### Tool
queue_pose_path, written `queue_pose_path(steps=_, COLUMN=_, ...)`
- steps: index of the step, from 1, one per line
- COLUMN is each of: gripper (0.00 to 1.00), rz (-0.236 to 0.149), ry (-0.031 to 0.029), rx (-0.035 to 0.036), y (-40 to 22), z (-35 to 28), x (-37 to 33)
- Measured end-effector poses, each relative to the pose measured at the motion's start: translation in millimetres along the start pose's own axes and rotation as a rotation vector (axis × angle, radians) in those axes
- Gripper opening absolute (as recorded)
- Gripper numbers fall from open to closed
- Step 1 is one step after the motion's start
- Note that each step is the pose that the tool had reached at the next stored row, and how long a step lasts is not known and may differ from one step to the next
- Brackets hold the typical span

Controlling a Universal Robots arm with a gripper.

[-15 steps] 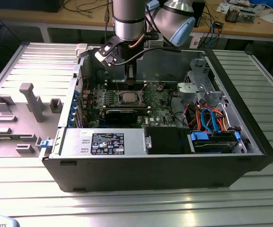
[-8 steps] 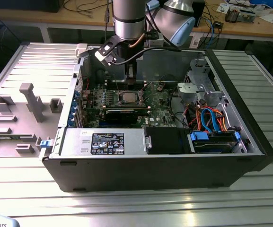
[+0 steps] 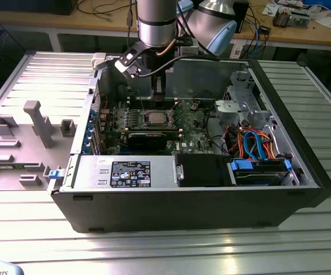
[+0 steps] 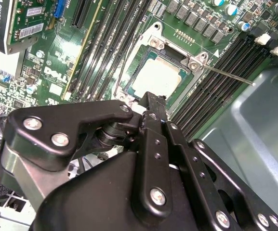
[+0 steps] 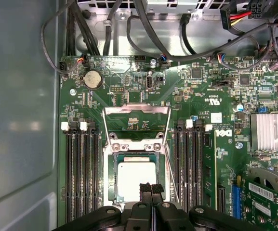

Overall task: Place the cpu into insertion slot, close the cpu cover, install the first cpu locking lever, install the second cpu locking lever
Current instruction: 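Close the cpu cover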

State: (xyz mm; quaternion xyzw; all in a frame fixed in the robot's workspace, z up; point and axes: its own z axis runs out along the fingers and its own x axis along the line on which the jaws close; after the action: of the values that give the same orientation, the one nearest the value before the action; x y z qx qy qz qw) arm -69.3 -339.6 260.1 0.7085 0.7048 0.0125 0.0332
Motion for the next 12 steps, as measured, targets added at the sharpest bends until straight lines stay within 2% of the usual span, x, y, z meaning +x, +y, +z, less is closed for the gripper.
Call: queue_pose_path(steps=12, gripper=0.11, rz=0.0, ry=0.0001, rx=0.0, y=0.2, z=-2.7, x=-0.1)
